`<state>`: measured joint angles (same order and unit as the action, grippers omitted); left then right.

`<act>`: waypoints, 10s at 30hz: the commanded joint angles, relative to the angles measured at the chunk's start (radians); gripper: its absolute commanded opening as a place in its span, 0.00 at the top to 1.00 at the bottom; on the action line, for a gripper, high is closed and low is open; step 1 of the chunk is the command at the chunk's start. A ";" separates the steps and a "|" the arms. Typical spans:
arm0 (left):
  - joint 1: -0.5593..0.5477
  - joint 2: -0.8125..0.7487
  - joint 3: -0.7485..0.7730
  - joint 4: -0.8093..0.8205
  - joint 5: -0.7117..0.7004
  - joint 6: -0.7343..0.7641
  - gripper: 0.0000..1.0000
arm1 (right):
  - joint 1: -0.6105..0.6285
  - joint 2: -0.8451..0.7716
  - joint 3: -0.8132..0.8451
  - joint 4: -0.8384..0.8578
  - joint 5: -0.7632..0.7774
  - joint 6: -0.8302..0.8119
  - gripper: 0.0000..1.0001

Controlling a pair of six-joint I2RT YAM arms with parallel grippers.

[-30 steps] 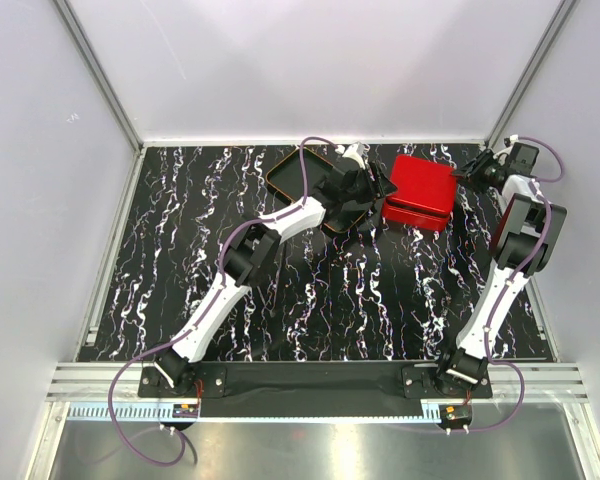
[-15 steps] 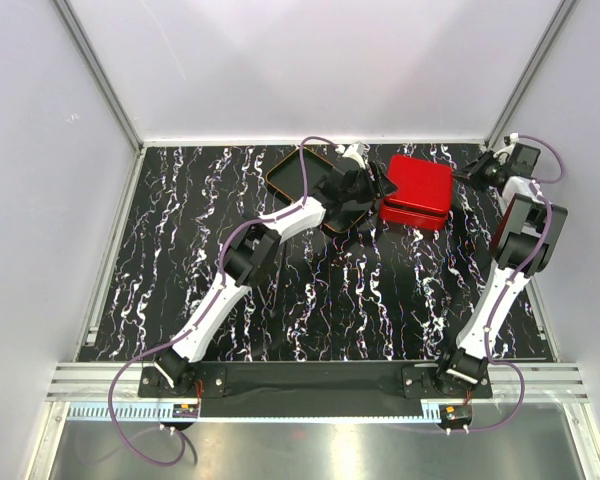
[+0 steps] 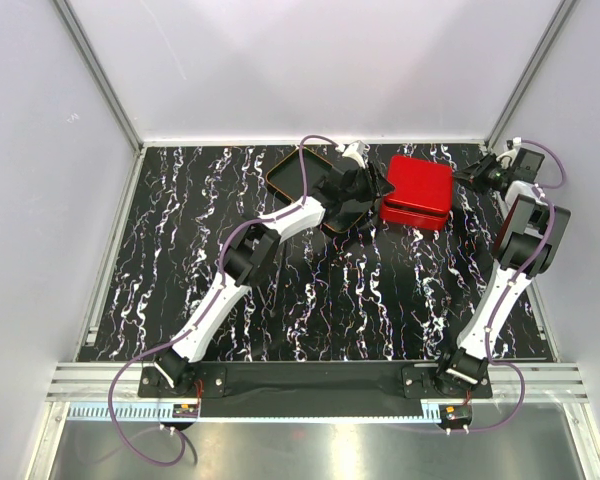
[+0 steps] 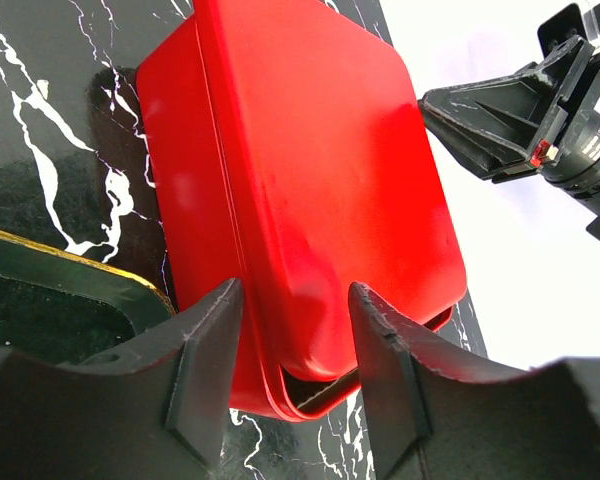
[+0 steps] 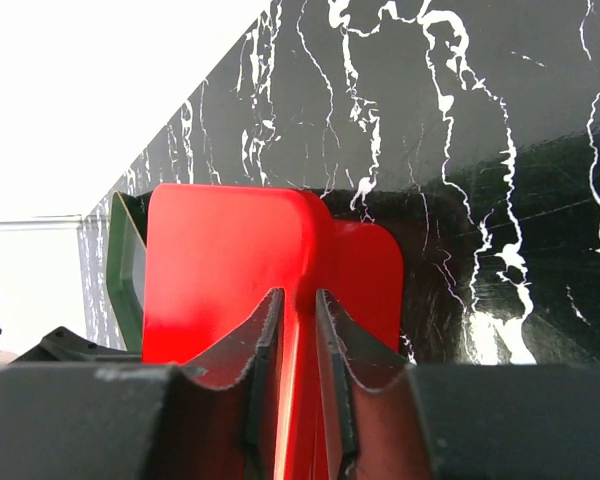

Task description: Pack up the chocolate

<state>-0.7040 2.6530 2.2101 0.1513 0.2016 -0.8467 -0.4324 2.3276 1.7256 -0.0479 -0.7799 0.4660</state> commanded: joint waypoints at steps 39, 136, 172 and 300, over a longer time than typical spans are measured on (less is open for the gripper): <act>-0.005 -0.145 -0.023 0.027 0.053 0.090 0.52 | -0.016 -0.057 -0.047 0.094 -0.108 0.117 0.66; -0.008 -0.150 -0.010 -0.127 0.004 0.232 0.52 | -0.085 -0.112 -0.100 -0.089 -0.131 0.010 0.73; -0.038 -0.099 -0.041 -0.052 0.091 0.192 0.51 | -0.080 -0.261 -0.216 -0.230 0.036 -0.049 0.55; 0.080 -1.878 -0.981 -0.806 -0.257 0.505 0.01 | 0.676 -1.511 -0.586 -0.609 0.637 0.013 0.00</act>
<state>-0.6239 0.8043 1.2396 -0.6521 -0.0872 -0.3649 0.2459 0.8688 1.1751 -0.7185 -0.2150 0.4316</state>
